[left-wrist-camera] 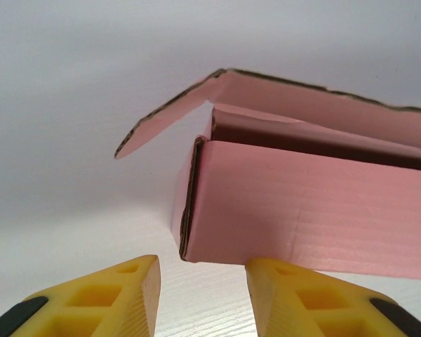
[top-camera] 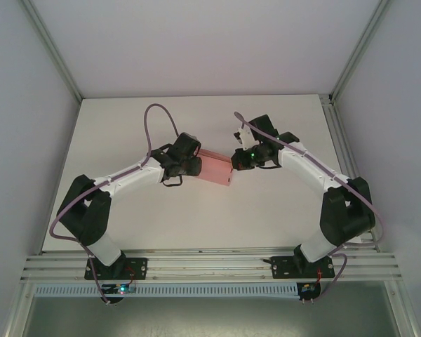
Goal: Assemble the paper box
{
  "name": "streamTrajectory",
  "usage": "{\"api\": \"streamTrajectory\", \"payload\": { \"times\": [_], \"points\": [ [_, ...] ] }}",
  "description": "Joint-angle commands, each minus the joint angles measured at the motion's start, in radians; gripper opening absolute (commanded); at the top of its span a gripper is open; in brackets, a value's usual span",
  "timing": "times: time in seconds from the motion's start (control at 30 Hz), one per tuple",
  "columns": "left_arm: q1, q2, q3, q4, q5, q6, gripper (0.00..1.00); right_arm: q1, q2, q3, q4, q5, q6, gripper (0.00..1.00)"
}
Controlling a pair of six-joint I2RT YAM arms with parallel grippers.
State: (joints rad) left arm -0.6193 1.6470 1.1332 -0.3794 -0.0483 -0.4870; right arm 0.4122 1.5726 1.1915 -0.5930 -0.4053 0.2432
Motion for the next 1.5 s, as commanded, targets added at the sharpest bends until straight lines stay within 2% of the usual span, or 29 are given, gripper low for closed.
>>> {"api": "streamTrajectory", "payload": {
  "times": [0.0, 0.23, 0.4, 0.67, 0.9, 1.07, 1.23, 1.47],
  "points": [
    [-0.008, 0.063, -0.074, -0.113, 0.114, 0.013, 0.40, 0.034, -0.011, -0.042, 0.115, 0.047, 0.083, 0.00],
    [-0.007, 0.063, -0.075, -0.101, 0.129, 0.011, 0.40, 0.028, 0.035, -0.023, 0.107, -0.073, 0.150, 0.00],
    [-0.007, 0.065, -0.076, -0.088, 0.140, 0.011, 0.40, 0.021, 0.068, 0.027, 0.060, -0.081, 0.161, 0.00],
    [-0.007, 0.068, -0.070, -0.087, 0.143, 0.016, 0.40, -0.003, 0.086, 0.035, 0.098, -0.173, 0.194, 0.00],
    [-0.008, 0.064, -0.080, -0.079, 0.137, 0.004, 0.40, 0.003, 0.080, -0.029, 0.056, -0.011, 0.131, 0.00],
    [-0.008, 0.058, -0.082, -0.081, 0.143, 0.002, 0.40, 0.021, 0.067, -0.119, 0.130, 0.041, 0.128, 0.00],
    [-0.008, 0.058, -0.080, -0.080, 0.150, 0.001, 0.40, 0.070, 0.076, -0.151, 0.147, 0.161, 0.098, 0.00],
    [-0.009, 0.043, -0.079, -0.085, 0.146, 0.003, 0.40, 0.086, 0.057, -0.188, 0.148, 0.212, 0.093, 0.00]
  ]
}}
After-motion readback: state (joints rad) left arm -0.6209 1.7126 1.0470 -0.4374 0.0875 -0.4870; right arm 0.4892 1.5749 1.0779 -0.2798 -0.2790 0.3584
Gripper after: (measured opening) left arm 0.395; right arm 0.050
